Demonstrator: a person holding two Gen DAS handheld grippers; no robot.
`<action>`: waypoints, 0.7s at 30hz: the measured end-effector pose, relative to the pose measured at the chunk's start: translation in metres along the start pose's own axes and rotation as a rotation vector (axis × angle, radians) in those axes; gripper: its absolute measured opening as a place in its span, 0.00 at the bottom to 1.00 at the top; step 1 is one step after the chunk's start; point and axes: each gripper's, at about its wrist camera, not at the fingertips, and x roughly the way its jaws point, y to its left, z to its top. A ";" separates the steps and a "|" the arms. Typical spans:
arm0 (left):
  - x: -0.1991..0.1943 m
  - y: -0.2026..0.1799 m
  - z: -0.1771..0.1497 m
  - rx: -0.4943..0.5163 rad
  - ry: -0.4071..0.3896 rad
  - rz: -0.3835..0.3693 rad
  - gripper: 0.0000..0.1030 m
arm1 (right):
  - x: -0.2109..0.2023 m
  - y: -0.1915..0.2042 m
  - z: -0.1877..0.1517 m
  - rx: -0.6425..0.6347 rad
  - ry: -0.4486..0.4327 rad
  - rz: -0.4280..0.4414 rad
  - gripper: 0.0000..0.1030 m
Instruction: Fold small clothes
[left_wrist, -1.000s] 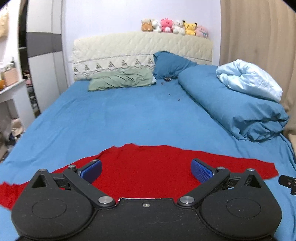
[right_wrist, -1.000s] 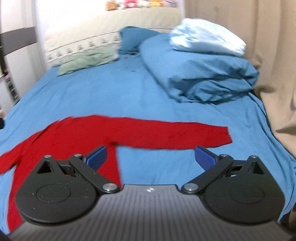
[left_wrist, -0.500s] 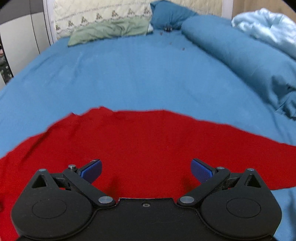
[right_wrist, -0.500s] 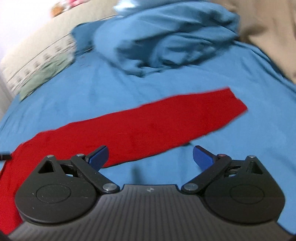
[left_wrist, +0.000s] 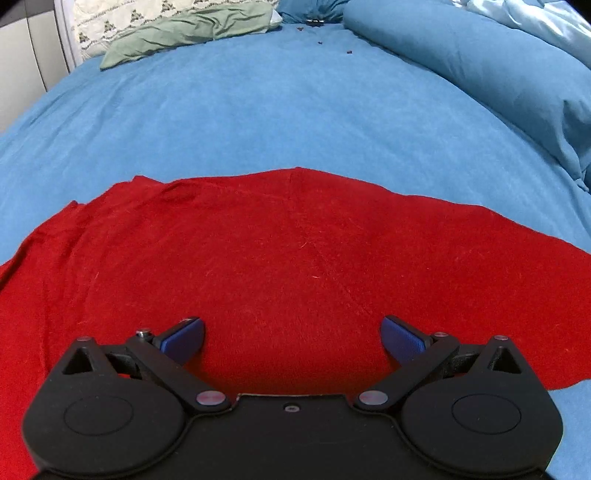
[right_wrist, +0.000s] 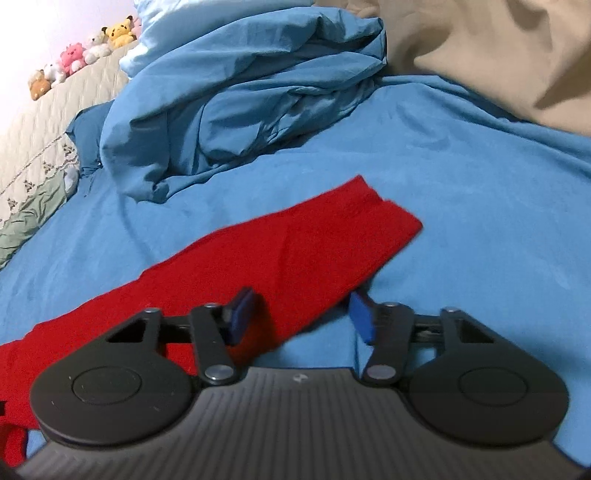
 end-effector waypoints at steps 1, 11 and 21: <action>0.001 0.002 0.001 -0.005 0.003 -0.007 1.00 | 0.003 0.000 0.002 -0.001 0.000 -0.005 0.53; -0.022 0.023 0.004 -0.037 -0.052 -0.027 1.00 | -0.013 0.025 0.034 -0.012 -0.009 0.087 0.19; -0.116 0.131 -0.027 -0.019 -0.213 0.046 1.00 | -0.109 0.255 0.045 -0.212 -0.029 0.685 0.19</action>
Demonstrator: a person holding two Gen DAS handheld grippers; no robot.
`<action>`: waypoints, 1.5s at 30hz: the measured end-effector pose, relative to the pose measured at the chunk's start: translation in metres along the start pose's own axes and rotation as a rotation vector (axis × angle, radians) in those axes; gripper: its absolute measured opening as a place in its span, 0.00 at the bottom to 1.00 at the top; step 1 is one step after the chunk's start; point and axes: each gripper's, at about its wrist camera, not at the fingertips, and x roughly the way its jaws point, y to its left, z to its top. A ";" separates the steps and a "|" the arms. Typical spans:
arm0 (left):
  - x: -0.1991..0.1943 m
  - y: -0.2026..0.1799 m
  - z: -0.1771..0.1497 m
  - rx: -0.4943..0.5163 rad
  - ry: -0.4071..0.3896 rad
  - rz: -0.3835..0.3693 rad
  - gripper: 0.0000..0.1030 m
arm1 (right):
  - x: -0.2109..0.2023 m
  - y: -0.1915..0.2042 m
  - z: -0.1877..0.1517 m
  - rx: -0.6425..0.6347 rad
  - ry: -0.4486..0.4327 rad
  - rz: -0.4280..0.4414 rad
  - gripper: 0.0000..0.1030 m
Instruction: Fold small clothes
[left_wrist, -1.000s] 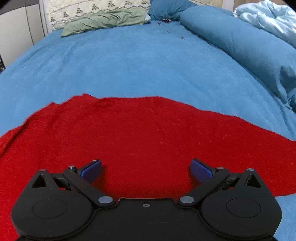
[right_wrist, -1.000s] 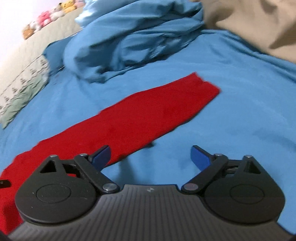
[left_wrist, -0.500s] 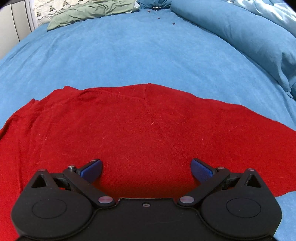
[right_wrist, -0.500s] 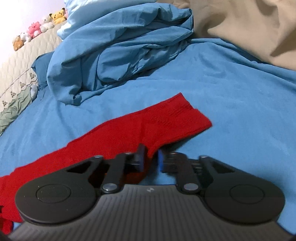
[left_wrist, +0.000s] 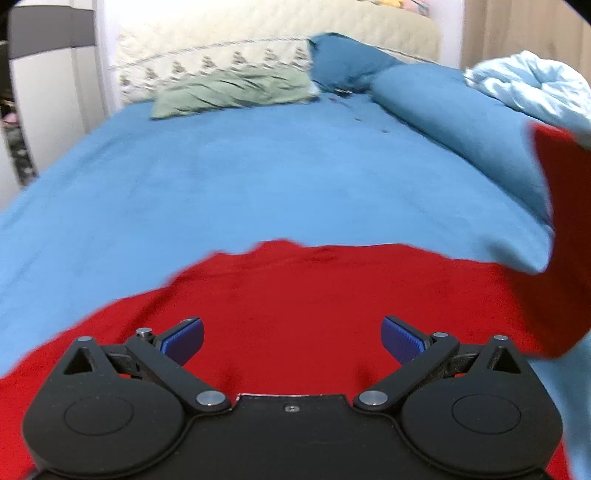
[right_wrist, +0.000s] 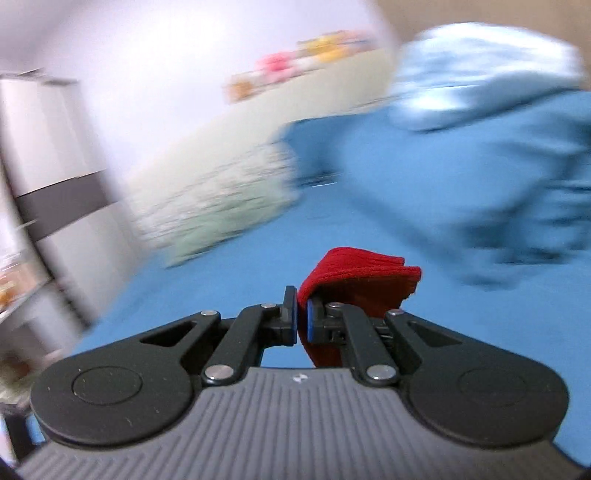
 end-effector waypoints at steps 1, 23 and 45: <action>-0.006 0.014 -0.006 -0.001 -0.003 0.028 1.00 | 0.012 0.027 -0.007 -0.010 0.028 0.060 0.19; -0.018 0.087 -0.071 -0.015 0.016 -0.015 1.00 | 0.086 0.156 -0.178 -0.213 0.396 0.172 0.91; 0.062 0.101 -0.054 -0.264 0.043 -0.109 0.36 | 0.009 -0.011 -0.151 -0.213 0.390 -0.165 0.92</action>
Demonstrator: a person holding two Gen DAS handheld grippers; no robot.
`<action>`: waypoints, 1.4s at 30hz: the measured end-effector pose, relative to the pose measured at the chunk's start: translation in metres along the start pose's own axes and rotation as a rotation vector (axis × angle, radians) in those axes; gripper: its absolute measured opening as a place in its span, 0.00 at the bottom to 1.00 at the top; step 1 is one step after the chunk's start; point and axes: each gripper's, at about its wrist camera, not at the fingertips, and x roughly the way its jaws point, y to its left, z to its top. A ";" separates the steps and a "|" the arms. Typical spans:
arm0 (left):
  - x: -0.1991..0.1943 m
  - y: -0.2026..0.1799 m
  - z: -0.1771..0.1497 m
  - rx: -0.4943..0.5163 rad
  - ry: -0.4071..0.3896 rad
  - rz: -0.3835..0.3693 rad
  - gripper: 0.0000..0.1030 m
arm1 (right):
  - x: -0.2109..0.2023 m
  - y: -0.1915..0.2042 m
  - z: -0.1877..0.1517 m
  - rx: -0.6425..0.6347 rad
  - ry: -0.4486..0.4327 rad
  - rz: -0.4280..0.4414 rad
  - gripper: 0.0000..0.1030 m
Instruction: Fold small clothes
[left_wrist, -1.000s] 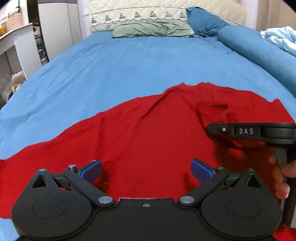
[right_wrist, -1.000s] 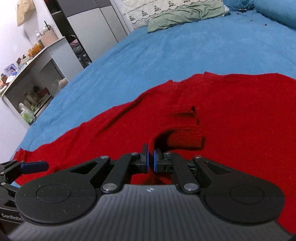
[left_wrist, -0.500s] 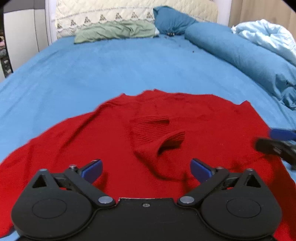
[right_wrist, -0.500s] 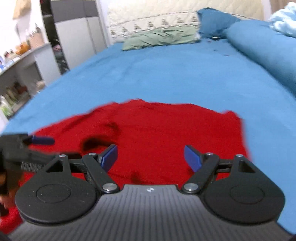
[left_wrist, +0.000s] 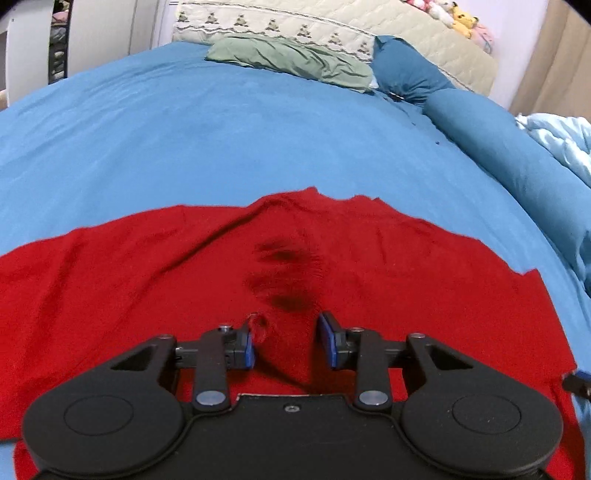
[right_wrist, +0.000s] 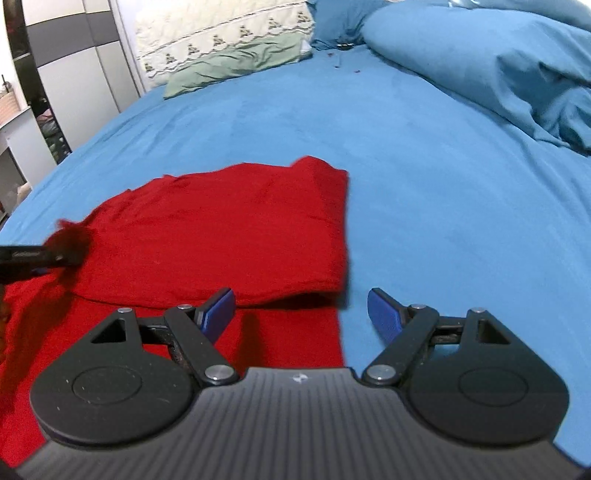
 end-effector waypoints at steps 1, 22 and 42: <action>0.000 0.001 -0.001 0.008 -0.005 -0.009 0.36 | 0.002 -0.001 -0.001 -0.001 0.002 -0.007 0.92; -0.060 0.053 0.012 -0.012 -0.229 0.158 0.04 | 0.047 0.036 -0.002 -0.279 -0.046 -0.155 0.94; -0.100 0.047 -0.031 0.095 -0.181 0.149 0.58 | 0.004 0.056 0.019 -0.387 -0.012 -0.013 0.93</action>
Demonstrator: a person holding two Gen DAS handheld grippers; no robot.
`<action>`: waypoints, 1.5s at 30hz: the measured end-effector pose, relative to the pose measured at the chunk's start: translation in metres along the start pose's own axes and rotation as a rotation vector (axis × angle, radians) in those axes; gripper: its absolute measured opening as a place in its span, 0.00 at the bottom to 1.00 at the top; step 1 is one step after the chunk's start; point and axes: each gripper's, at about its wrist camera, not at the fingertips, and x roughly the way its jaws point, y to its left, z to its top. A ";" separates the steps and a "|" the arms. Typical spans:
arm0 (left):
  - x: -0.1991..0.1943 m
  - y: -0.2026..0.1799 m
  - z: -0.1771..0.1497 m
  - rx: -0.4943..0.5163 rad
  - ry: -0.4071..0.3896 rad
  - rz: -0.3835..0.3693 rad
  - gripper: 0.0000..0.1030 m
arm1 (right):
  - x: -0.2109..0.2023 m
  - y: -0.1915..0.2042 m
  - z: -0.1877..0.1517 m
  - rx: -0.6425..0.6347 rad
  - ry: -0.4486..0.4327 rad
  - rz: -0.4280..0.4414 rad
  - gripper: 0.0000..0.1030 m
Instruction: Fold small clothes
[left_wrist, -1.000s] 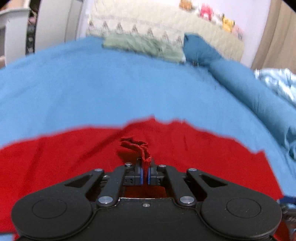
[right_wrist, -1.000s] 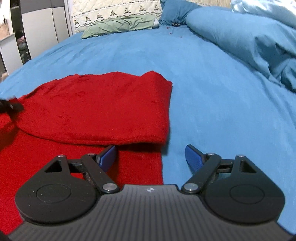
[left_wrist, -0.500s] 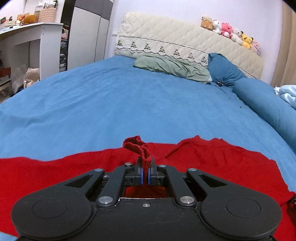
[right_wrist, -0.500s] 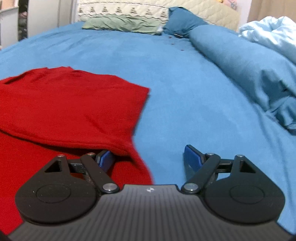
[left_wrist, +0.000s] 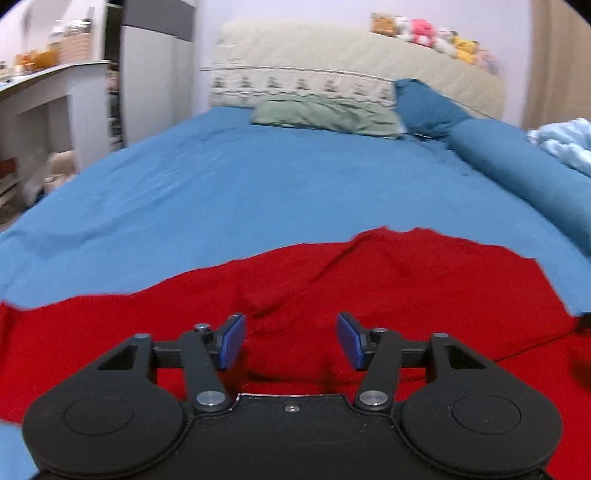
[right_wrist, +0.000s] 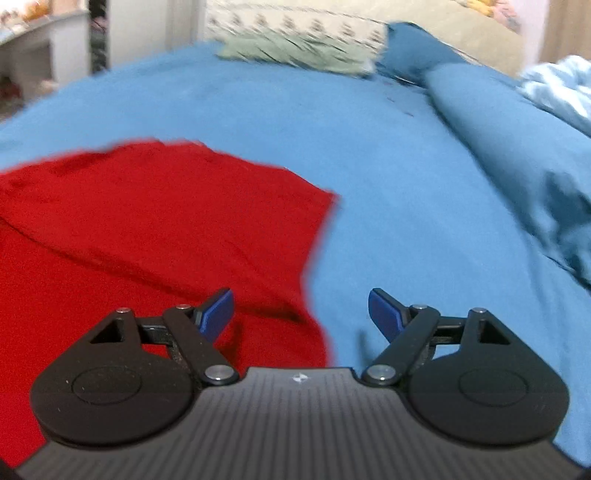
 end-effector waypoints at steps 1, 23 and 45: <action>0.008 -0.004 0.003 -0.002 0.006 -0.023 0.58 | 0.006 0.008 0.006 0.019 -0.010 0.035 0.93; 0.056 -0.007 -0.012 0.018 0.106 -0.067 0.60 | 0.132 -0.016 0.062 0.258 -0.007 0.100 0.93; -0.104 0.010 0.055 -0.040 -0.045 0.060 0.98 | -0.059 0.091 0.117 0.209 -0.141 0.262 1.00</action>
